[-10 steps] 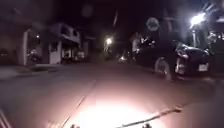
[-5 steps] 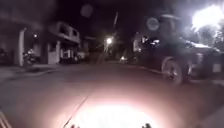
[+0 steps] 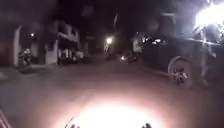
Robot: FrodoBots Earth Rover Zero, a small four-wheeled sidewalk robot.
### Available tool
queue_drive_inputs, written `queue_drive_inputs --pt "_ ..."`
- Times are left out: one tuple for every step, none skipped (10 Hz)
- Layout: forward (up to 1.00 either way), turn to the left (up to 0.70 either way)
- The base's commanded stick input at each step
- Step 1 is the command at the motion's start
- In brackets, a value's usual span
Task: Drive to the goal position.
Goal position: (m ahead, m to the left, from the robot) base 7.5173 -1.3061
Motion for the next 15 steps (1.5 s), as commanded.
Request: queue_drive_inputs --pt "0.70 -0.04" --pt "0.70 0.00" --pt "0.70 0.00" --pt "0.70 0.00" --pt "0.70 0.00" --pt "0.70 0.00" --pt "0.70 0.00" --pt "0.70 0.00" --pt "0.70 0.00" --pt "0.70 0.00" --pt "0.70 0.00" --pt "0.70 0.00" --pt "0.70 0.00" --pt "0.70 0.00" --pt "0.70 0.00"
